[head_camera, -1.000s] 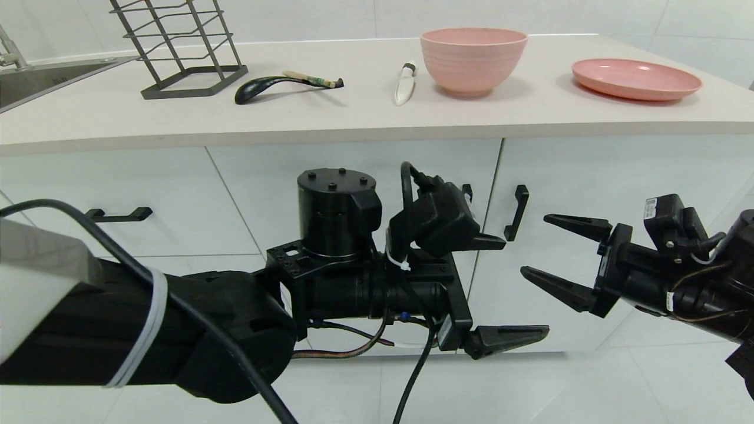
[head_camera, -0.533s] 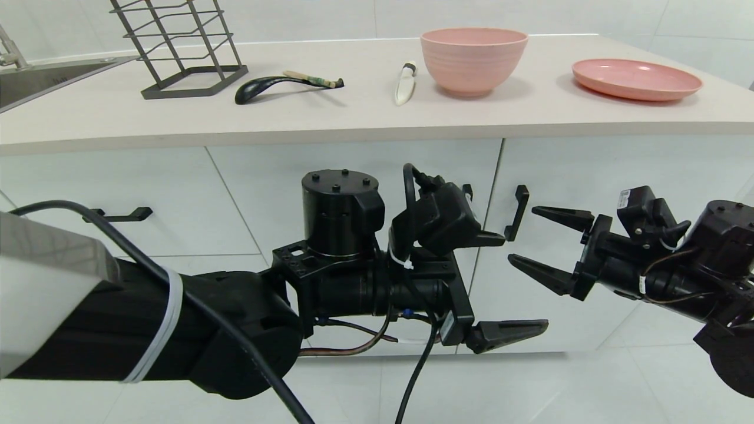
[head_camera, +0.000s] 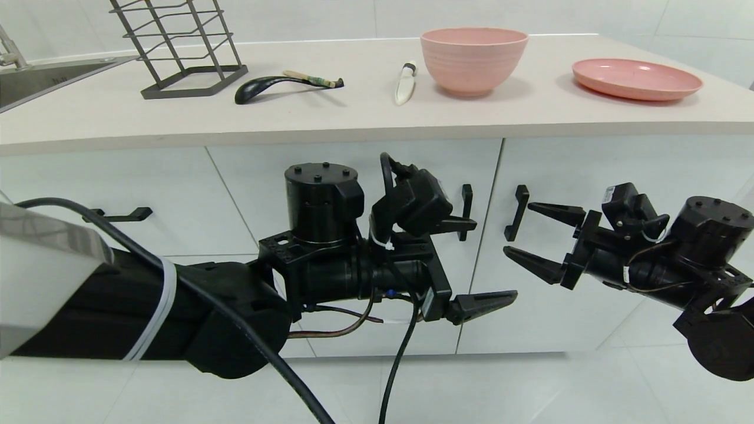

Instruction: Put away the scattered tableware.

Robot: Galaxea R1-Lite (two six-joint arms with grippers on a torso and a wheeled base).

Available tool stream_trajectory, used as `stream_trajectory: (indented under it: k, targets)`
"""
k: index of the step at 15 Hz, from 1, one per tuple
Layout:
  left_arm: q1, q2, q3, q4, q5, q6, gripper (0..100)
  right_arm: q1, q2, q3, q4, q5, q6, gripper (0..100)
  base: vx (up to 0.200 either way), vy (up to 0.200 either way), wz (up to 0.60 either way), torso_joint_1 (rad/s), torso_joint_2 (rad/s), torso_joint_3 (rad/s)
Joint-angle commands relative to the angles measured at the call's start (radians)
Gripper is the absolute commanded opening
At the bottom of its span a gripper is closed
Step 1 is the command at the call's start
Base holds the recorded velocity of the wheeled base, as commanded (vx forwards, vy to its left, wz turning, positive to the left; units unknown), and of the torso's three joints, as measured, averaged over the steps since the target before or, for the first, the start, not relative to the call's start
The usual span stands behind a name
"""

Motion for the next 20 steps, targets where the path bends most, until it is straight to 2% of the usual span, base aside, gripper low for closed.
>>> stream_trajectory:
  k: [1, 4, 6, 7, 13, 17, 20]
  targets:
    - [0.005, -0.008, 0.0, -0.003, -0.007, -0.001, 100, 0.004, 0.024, -0.006, -0.002, 0.024, 0.0, 100, 0.0, 0.0, 0.0, 0.0, 0.0, 0.0]
    - [0.007, -0.007, -0.002, -0.006, -0.019, -0.001, 100, 0.001, 0.047, -0.046, -0.005, 0.05, 0.001, 100, 0.0, 0.0, 0.0, 0.0, 0.0, 0.0]
    - [0.007, 0.002, -0.006, -0.001, -0.128, 0.001, 100, 0.004, 0.064, -0.049, -0.005, 0.053, 0.0, 100, 0.0, 0.0, 0.0, 0.0, 0.0, 0.0]
    - [0.008, 0.009, -0.014, 0.002, -0.14, 0.001, 100, 0.009, 0.069, -0.053, -0.005, 0.06, 0.0, 100, 0.0, 0.0, 0.0, 0.0, 0.0, 0.0]
    - [0.02, 0.101, -0.149, 0.0, -0.136, 0.003, 100, 0.007, 0.051, -0.047, -0.007, 0.215, -0.002, 100, 0.0, 0.0, 0.0, 0.0, 0.0, 0.0]
    - [0.025, 0.131, -0.212, -0.001, -0.084, -0.004, 100, 0.007, -0.063, 0.111, -0.007, 0.261, -0.006, 100, 0.0, 0.0, 0.0, 0.0, 0.0, 0.0]
    - [0.022, 0.148, -0.247, -0.006, -0.036, -0.042, 100, 0.006, -0.166, 0.26, -0.007, 0.266, -0.014, 100, 0.0, 0.0, 0.0, 0.0, 0.0, 0.0]
